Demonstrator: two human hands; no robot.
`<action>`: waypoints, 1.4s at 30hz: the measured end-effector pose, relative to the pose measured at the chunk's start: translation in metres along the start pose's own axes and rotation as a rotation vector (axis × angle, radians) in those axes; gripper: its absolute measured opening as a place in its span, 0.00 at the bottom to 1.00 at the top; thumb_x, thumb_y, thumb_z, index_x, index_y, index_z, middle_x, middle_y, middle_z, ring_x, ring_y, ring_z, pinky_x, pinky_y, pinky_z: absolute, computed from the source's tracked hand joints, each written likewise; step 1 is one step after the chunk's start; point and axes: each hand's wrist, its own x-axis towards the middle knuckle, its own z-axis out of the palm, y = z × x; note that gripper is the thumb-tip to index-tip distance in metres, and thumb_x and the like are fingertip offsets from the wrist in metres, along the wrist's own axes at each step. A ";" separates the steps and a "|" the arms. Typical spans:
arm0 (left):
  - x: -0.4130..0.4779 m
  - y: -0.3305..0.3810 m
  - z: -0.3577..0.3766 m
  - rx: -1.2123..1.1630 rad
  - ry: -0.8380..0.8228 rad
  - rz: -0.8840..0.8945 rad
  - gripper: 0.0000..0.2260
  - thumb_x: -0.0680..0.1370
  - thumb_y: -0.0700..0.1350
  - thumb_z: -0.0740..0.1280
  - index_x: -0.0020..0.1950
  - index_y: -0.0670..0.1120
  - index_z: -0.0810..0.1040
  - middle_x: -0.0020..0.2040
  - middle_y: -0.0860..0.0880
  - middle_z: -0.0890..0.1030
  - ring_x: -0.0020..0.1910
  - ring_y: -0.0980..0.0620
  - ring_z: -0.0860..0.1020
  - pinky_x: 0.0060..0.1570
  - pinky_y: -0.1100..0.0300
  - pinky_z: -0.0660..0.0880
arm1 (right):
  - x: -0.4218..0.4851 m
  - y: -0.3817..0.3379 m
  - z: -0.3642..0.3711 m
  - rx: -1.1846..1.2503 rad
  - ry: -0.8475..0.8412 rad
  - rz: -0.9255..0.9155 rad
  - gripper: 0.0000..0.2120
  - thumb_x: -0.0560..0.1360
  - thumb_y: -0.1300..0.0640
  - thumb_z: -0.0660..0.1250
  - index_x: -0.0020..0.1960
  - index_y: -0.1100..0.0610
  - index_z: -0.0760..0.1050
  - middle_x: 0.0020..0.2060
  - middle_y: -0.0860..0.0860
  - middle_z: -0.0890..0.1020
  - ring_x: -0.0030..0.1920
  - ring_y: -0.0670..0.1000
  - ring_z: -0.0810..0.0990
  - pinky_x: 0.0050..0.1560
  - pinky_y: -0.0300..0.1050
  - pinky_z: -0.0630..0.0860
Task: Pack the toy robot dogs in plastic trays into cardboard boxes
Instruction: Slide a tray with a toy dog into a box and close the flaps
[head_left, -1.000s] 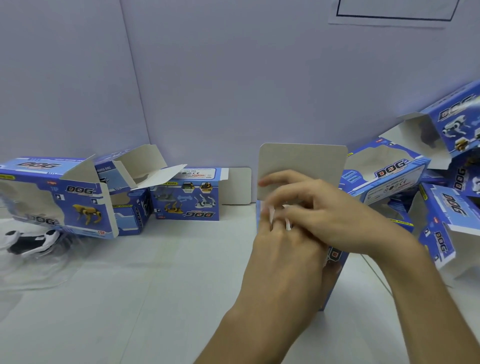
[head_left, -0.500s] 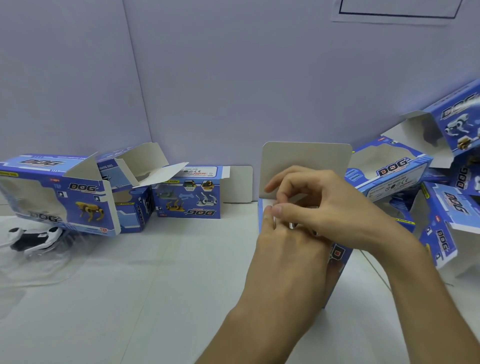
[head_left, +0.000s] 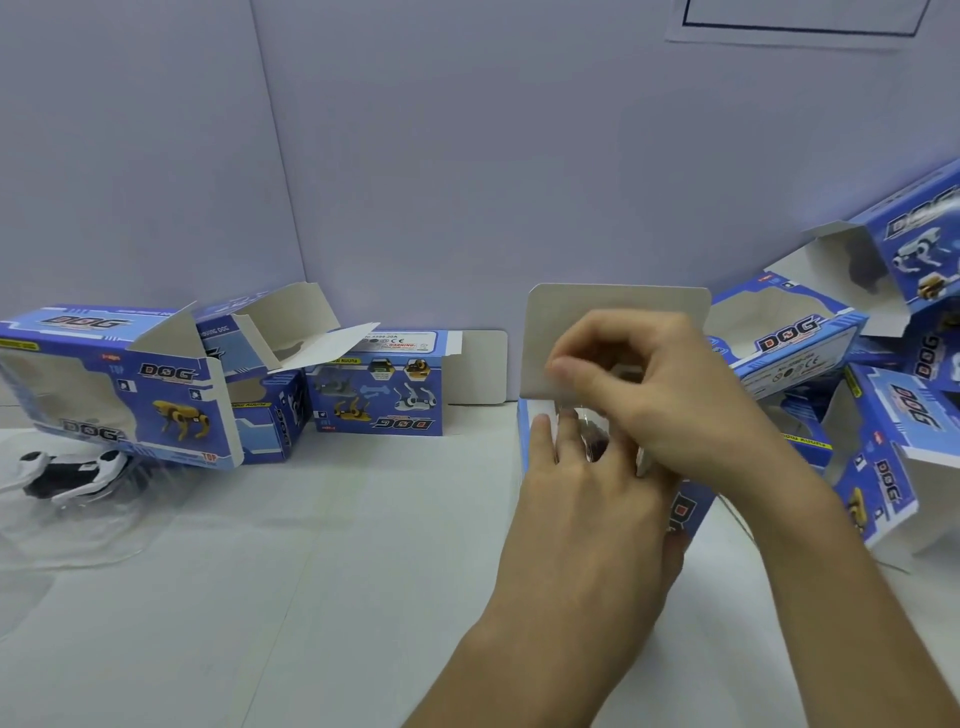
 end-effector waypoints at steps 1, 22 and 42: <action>0.003 -0.002 -0.001 -0.019 -0.011 0.002 0.23 0.82 0.56 0.57 0.76 0.52 0.62 0.72 0.46 0.68 0.72 0.34 0.63 0.74 0.40 0.56 | 0.001 0.000 -0.005 0.022 0.124 -0.036 0.07 0.76 0.61 0.72 0.40 0.52 0.81 0.33 0.43 0.81 0.35 0.43 0.78 0.40 0.38 0.76; 0.007 -0.010 0.010 -0.065 0.115 0.061 0.26 0.79 0.59 0.63 0.76 0.54 0.65 0.66 0.48 0.75 0.64 0.38 0.73 0.69 0.42 0.65 | -0.010 0.053 -0.057 0.085 0.288 0.198 0.34 0.77 0.73 0.61 0.74 0.42 0.68 0.69 0.41 0.75 0.65 0.36 0.74 0.58 0.42 0.77; 0.010 -0.017 0.004 -0.154 0.074 0.031 0.19 0.76 0.64 0.62 0.67 0.67 0.73 0.79 0.43 0.60 0.48 0.43 0.78 0.47 0.56 0.75 | -0.003 0.042 -0.017 -0.237 0.576 -0.279 0.05 0.73 0.68 0.73 0.43 0.60 0.84 0.39 0.50 0.83 0.41 0.45 0.79 0.41 0.39 0.75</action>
